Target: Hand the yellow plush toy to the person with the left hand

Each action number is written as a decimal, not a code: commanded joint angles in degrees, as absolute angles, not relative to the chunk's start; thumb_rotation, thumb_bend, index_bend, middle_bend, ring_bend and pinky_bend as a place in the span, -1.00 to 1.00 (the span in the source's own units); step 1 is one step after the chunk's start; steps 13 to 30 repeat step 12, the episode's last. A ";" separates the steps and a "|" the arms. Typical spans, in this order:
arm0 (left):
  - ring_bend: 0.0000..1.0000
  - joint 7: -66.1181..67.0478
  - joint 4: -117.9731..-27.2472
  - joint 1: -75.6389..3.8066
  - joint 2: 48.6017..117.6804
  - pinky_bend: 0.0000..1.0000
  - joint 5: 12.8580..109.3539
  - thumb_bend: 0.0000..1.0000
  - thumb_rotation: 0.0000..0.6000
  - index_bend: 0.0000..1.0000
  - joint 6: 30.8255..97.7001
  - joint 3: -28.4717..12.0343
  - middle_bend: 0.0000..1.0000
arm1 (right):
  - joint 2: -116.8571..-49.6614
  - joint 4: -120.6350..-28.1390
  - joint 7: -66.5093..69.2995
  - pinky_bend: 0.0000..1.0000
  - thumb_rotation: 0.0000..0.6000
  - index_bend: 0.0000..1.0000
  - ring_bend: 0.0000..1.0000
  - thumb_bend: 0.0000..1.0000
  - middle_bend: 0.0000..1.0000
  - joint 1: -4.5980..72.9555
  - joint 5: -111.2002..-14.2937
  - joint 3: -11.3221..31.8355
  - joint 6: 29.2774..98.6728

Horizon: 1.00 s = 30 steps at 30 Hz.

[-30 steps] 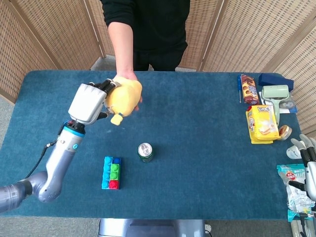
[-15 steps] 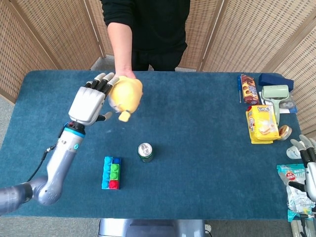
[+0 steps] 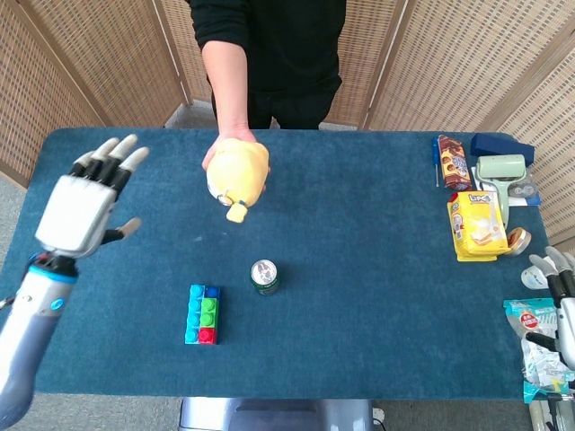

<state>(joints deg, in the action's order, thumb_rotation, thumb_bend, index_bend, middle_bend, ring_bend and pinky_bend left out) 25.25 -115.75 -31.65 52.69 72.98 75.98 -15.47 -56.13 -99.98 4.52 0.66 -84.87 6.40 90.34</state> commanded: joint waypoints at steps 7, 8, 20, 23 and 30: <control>-1.00 -7.03 -90.86 -15.02 57.46 -0.63 84.88 -0.80 1.00 -1.00 86.54 -2.83 -1.00 | -55.60 -99.92 5.46 -1.00 1.00 -0.73 -0.97 -0.85 -1.00 0.52 -84.32 6.83 90.57; -1.00 -8.20 -89.35 -14.22 58.11 -0.63 84.90 -0.79 1.00 -1.00 86.77 -2.22 -1.00 | -55.58 -99.94 5.47 -1.00 1.00 -0.73 -0.97 -0.85 -1.00 0.50 -84.24 6.86 90.59; -1.00 -12.49 -84.88 -10.33 61.04 -0.63 83.83 -0.79 1.00 -1.00 87.80 0.01 -1.00 | -55.36 -100.13 5.53 -1.00 1.00 -0.73 -0.97 -0.85 -1.00 0.37 -84.09 6.84 90.62; -1.00 -12.49 -84.88 -10.33 61.04 -0.63 83.83 -0.79 1.00 -1.00 87.80 0.01 -1.00 | -55.36 -100.13 5.53 -1.00 1.00 -0.73 -0.97 -0.85 -1.00 0.37 -84.09 6.84 90.62; -1.00 -12.49 -84.88 -10.33 61.04 -0.63 83.83 -0.79 1.00 -1.00 87.80 0.01 -1.00 | -55.36 -100.13 5.53 -1.00 1.00 -0.73 -0.97 -0.85 -1.00 0.37 -84.09 6.84 90.62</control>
